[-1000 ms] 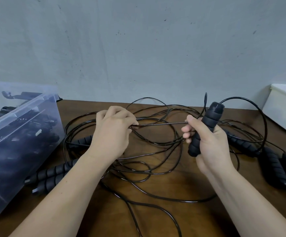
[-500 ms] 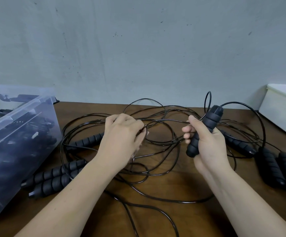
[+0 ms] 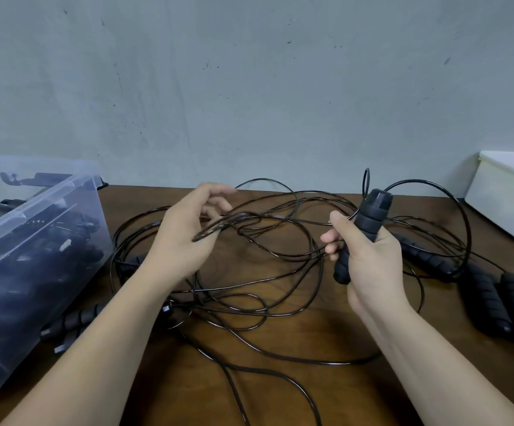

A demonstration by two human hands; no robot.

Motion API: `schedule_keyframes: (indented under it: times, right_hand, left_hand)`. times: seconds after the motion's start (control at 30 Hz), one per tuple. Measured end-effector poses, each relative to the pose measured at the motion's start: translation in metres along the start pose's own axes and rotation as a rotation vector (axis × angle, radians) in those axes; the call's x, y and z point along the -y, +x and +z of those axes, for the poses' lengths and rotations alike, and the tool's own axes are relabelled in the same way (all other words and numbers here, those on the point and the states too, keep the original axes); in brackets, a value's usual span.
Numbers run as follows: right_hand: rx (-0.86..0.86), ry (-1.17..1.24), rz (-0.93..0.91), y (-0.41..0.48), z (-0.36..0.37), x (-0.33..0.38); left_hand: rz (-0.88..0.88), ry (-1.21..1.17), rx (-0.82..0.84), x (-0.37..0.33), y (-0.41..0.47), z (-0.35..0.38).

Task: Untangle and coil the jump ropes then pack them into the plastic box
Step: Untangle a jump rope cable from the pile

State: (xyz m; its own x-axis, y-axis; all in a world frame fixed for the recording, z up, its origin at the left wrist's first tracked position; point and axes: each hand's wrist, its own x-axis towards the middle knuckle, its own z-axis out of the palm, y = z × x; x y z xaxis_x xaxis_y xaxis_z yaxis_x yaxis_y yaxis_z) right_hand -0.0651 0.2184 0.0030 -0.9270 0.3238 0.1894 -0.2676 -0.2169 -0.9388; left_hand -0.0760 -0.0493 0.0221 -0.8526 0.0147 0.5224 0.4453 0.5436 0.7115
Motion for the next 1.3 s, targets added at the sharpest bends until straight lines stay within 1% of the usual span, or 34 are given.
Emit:
schedule_keyframes:
  times: [0.07, 0.1, 0.17, 0.2, 0.23, 0.3, 0.33, 0.37, 0.4, 0.5, 0.6, 0.8, 0.87, 1.0, 1.07, 1.17, 1.23, 1.3]
  right_hand:
    - [0.005, -0.006, -0.008, -0.002, 0.001, 0.000]
    - [0.005, -0.008, -0.011, -0.002, 0.001, 0.000]
    - [0.000, -0.018, -0.014, -0.001, 0.000, -0.001]
    - [-0.001, -0.025, -0.015, 0.000, 0.000, -0.001]
    - [0.001, -0.038, -0.017, 0.000, 0.000, -0.002]
    - [0.028, -0.092, -0.031, -0.001, 0.001, -0.003]
    - [0.048, -0.129, -0.043, -0.002, 0.002, -0.005]
    - [0.070, -0.166, -0.053, -0.004, 0.004, -0.007]
    - [0.094, -0.202, -0.061, -0.007, 0.006, -0.009]
    - [0.173, -0.279, -0.078, -0.015, 0.012, -0.015]
    - [0.228, -0.291, -0.094, -0.020, 0.013, -0.017]
    - [0.277, -0.277, -0.093, -0.022, 0.013, -0.015]
    - [0.264, -0.269, -0.083, -0.021, 0.013, -0.013]
    - [0.228, -0.236, -0.082, -0.016, 0.011, -0.007]
    - [0.197, -0.188, -0.062, -0.012, 0.009, -0.002]
    - [0.097, -0.027, 0.013, 0.002, -0.001, 0.007]
    - [0.045, 0.036, 0.045, 0.010, -0.008, 0.011]
    - [0.031, 0.056, 0.061, 0.011, -0.009, 0.009]
  left_hand:
    - [-0.035, 0.151, -0.059, 0.004, 0.002, 0.002]
    - [-0.051, 0.218, -0.046, 0.004, 0.002, 0.004]
    - [-0.009, 0.305, -0.011, 0.004, -0.001, 0.009]
    - [0.026, 0.308, -0.037, 0.001, -0.003, 0.011]
    - [0.038, 0.255, -0.096, -0.003, -0.005, 0.013]
    - [-0.020, -0.015, -0.209, -0.018, -0.008, 0.012]
    - [-0.041, -0.136, -0.203, -0.025, -0.010, 0.014]
    - [-0.037, -0.203, -0.151, -0.032, -0.012, 0.016]
    - [-0.016, -0.206, -0.077, -0.036, -0.016, 0.020]
    - [0.035, -0.146, 0.151, -0.038, -0.026, 0.038]
    - [0.039, -0.098, 0.263, -0.036, -0.030, 0.052]
    - [-0.048, -0.168, 0.371, -0.035, -0.031, 0.052]
    - [-0.088, -0.179, 0.400, -0.034, -0.031, 0.052]
    - [-0.166, -0.282, 0.435, -0.031, -0.028, 0.052]
    - [-0.126, -0.189, 0.443, -0.031, -0.027, 0.048]
    - [-0.050, 0.012, 0.448, -0.026, -0.023, 0.038]
    - [-0.062, 0.013, 0.445, -0.022, -0.021, 0.033]
    - [-0.058, 0.040, 0.433, -0.019, -0.019, 0.030]
